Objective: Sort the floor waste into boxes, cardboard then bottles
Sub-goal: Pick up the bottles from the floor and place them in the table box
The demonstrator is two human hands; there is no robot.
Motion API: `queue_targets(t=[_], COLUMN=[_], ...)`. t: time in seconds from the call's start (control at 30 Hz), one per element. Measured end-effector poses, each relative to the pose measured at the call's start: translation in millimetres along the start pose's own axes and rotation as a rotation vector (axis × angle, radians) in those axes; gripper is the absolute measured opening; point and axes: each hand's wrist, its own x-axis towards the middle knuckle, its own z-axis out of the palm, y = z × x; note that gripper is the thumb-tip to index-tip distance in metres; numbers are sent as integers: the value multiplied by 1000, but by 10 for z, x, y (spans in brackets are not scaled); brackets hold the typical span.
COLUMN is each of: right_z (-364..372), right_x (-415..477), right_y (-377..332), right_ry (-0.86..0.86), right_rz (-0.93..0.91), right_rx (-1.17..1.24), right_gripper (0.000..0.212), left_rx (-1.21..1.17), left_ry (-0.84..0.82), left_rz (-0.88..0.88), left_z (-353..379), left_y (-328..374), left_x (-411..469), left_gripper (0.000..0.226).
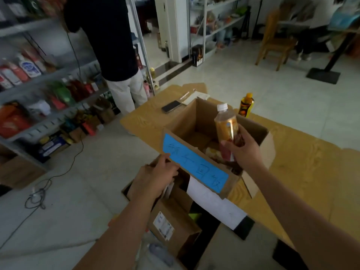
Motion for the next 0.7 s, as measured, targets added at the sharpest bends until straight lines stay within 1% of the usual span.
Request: queue_targets(t=[0.07,0.13,0.2,0.3,0.37,0.4,0.5,0.53,0.6,0.7], right_z=[-87,-85,-32,110,233,304,496,549,617,667], right_x=[335,584,743,863,915,947,1033,1059,1075,1051], right_y=[160,319,434,539,562,573,577,580,602,639], right_ry=[-43,-138,-228,-314,-350,-372,-484,-502,-489,-487], right_rz=[18,58,98,104,82,81,128,143,152,133], right_rx=[-99,-274,-455,-560,-540,-486,-202,-152,-174,-286], right_gripper=[73,76,76,71,66,65,63,63,59,51], left_rx=[-88,-89,-60,-44,-46,-53,-82,-88,-88,-92], left_ry=[-95,-139,-116,-77,-47,-33,-21,-24,-28,-29], left_rz=[-90,-138,-180,-229,-255,-265,-265,-260,-258,-264], left_z=[368,672,875,1021,1050,1056,1065,1066,1064,1055], left_y=[158,275,331,368,379,374,354,345,337,334], left_x=[107,215,334,477,545,576,618,624,630,650], left_gripper=[69,81,93,105,106,106,107,107,107,109])
